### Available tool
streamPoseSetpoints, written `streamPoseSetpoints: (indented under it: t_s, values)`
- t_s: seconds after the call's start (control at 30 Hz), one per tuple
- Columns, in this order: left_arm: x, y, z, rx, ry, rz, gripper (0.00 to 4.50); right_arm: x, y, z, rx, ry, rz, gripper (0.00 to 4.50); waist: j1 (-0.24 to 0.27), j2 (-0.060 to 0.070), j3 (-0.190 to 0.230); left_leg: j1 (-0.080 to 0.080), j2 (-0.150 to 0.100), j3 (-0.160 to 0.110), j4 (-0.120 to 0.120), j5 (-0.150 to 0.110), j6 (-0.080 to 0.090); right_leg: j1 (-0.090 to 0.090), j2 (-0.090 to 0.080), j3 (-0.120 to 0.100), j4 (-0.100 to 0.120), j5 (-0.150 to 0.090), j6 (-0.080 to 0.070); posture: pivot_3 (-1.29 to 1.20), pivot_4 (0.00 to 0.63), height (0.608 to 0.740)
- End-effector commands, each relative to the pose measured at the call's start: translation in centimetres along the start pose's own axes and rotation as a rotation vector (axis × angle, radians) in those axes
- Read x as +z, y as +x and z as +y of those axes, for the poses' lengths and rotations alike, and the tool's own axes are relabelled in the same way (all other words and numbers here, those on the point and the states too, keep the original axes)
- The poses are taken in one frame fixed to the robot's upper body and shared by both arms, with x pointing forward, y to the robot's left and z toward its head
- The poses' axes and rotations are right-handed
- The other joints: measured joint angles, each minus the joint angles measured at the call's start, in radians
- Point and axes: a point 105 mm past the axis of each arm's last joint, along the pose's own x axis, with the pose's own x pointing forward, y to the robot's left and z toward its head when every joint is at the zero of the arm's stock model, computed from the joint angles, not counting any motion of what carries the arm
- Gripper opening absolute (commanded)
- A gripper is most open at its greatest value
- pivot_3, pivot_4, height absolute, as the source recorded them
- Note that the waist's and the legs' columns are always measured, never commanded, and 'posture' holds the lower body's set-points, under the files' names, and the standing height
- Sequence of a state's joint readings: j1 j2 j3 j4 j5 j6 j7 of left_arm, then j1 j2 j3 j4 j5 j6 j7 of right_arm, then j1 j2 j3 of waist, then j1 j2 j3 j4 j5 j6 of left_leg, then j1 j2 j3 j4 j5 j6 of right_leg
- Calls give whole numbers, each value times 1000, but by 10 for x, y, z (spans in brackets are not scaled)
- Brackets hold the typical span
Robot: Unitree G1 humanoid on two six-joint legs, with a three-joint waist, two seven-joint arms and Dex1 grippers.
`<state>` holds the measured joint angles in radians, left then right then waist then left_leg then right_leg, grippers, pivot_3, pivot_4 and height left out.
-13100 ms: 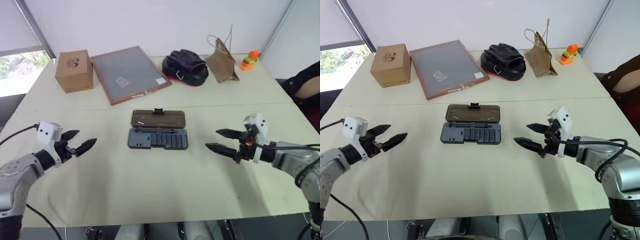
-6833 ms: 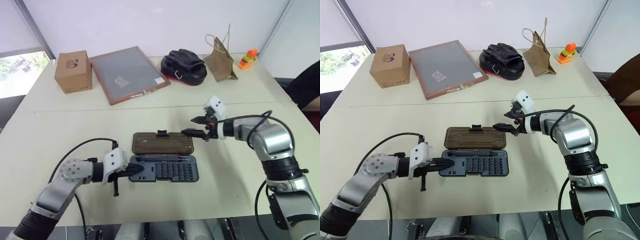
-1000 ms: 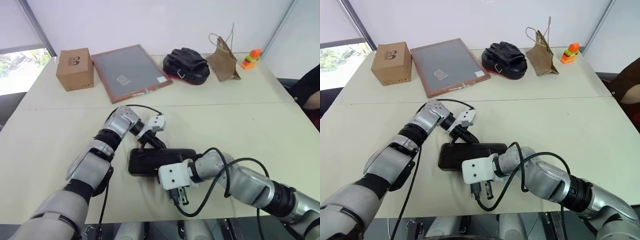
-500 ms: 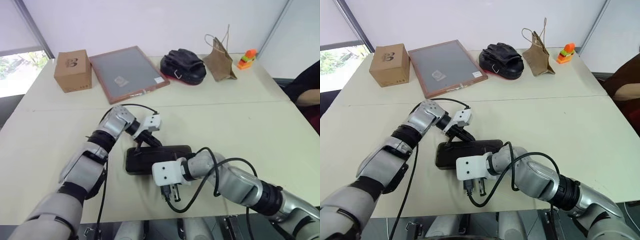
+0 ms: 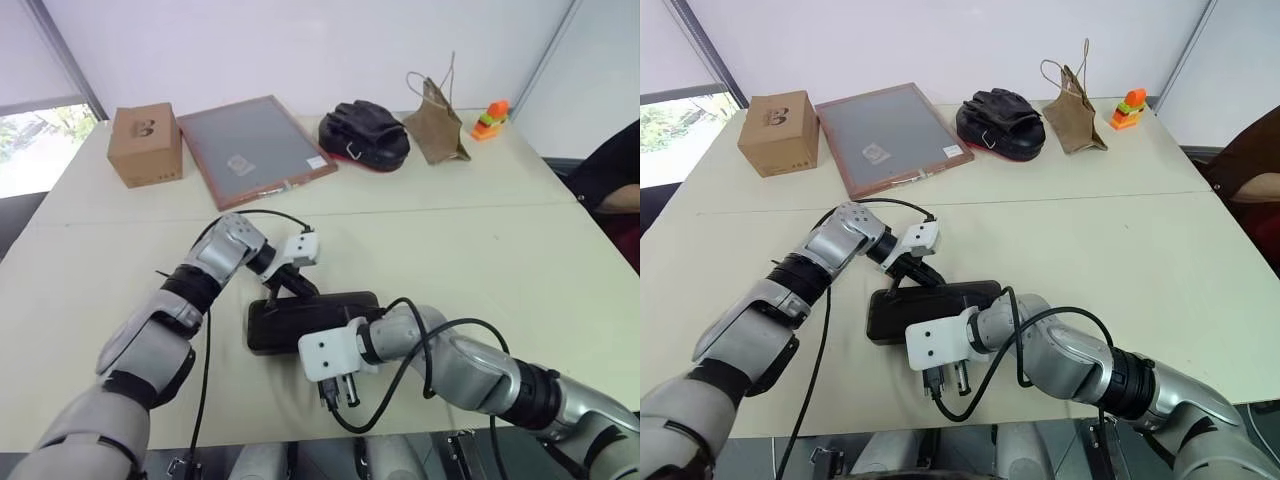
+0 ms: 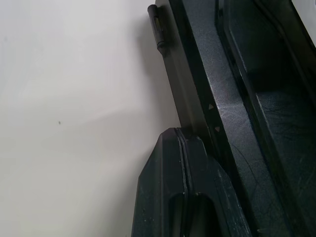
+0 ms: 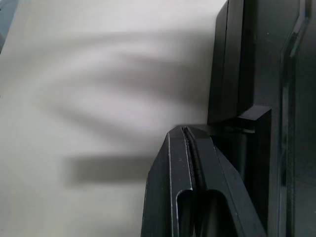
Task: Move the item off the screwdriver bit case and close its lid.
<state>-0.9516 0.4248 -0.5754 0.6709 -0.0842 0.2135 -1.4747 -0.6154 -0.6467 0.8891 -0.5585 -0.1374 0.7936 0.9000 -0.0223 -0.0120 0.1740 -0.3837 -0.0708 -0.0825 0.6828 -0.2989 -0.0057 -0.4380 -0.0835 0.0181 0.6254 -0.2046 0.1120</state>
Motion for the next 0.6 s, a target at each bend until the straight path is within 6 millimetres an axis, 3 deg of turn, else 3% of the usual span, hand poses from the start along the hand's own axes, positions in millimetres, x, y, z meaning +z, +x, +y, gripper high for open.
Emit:
streamPoseSetpoints:
  t_s: [0.03,0.23,0.6]
  values:
    - [-7,46,-51,-342,3,-5,0,-63,-33,-75,-417,57,325,67,-1,0,0,0,0,0,0,0,0,0,0,0,0,0,0,0,150,740]
    - [-7,49,-58,-367,-37,-24,0,-75,-41,-87,-486,-21,417,67,-4,0,0,11,1,0,-3,0,1,9,1,0,-1,-1,-1,0,150,740]
    - [-4,56,-67,-405,-58,-41,0,-80,-45,-99,-544,-56,468,67,-14,0,-9,12,2,-1,-3,0,1,11,2,0,-1,-1,-1,0,150,740]
